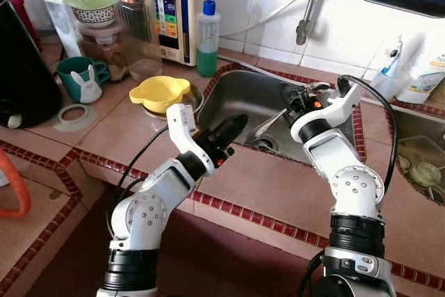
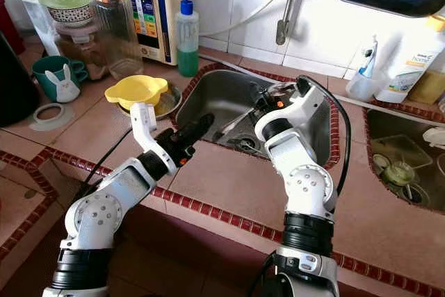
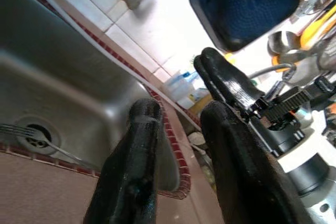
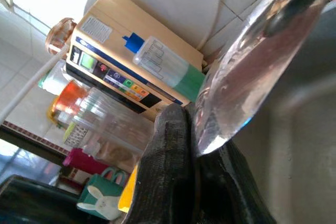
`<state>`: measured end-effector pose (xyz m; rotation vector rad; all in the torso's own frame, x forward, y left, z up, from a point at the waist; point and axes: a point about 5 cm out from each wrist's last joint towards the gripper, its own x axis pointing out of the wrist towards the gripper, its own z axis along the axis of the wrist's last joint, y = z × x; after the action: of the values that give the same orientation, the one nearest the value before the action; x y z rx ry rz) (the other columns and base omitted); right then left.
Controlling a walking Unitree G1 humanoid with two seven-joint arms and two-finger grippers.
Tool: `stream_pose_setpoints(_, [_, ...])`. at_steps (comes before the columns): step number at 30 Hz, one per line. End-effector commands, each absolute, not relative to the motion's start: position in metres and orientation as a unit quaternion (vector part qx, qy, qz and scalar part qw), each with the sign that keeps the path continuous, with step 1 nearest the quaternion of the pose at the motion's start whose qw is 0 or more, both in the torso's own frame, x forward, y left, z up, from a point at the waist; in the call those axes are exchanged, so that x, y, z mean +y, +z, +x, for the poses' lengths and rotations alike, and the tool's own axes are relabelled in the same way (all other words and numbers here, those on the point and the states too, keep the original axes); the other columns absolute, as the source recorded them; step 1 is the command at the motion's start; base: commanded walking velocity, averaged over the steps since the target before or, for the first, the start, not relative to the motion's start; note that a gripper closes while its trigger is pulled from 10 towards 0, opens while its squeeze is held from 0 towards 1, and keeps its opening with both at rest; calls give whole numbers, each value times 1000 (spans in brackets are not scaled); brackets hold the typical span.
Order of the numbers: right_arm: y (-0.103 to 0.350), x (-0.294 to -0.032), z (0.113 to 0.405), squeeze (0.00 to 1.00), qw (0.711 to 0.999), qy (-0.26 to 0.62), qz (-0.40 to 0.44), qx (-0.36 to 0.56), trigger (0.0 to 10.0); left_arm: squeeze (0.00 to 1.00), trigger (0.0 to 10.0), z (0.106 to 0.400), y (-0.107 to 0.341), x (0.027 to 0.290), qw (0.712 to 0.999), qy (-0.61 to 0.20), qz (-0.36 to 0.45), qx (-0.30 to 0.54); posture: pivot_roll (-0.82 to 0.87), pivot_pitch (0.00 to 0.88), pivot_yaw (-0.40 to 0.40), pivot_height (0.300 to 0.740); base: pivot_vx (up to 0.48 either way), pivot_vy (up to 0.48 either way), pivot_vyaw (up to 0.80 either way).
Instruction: Kitchen organization
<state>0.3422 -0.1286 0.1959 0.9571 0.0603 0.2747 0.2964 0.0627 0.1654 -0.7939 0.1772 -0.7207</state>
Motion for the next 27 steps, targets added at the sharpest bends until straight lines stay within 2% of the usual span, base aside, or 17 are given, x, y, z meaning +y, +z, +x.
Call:
stream_pose_setpoints(1, [198,-131,344,0,889,129,438,23,0,1000,10000,297,163,62,862,-338,-367,89,209,0,-53,740,0,0,0])
stream_pose_setpoints(4, [194,-131,348,0,901,129,414,26,0,1000,10000,296,162,61,865,-341,-358,89,207,0,-52,740,0,0,0])
stream_pose_setpoints(6, [186,-131,357,0,931,125,343,34,0,1000,10000,295,159,60,871,-344,-339,89,212,0,-50,740,0,0,0])
stream_pose_setpoints(7, [186,-131,357,0,931,125,343,34,0,1000,10000,295,159,60,871,-344,-339,89,212,0,-50,740,0,0,0])
stream_pose_setpoints(8, [179,-130,365,0,956,124,262,37,0,1000,10000,293,157,59,877,-350,-316,90,219,0,-52,740,0,0,0])
stream_pose_setpoints(10, [174,-129,369,0,969,131,204,41,0,1000,10000,291,156,58,879,-354,-307,91,227,0,-53,740,0,0,0])
stream_pose_setpoints(12, [160,-127,375,0,983,137,114,55,0,1000,10000,288,155,59,881,-359,-295,93,245,0,-56,740,0,0,0])
stream_pose_setpoints(19, [152,-129,380,0,989,131,44,57,0,1000,10000,286,153,66,887,-353,-282,95,265,0,-57,740,0,0,0])
stream_pose_setpoints(27, [133,-148,383,0,987,100,-100,75,0,1000,10000,284,153,69,892,-356,-265,91,284,0,-54,740,0,0,0])
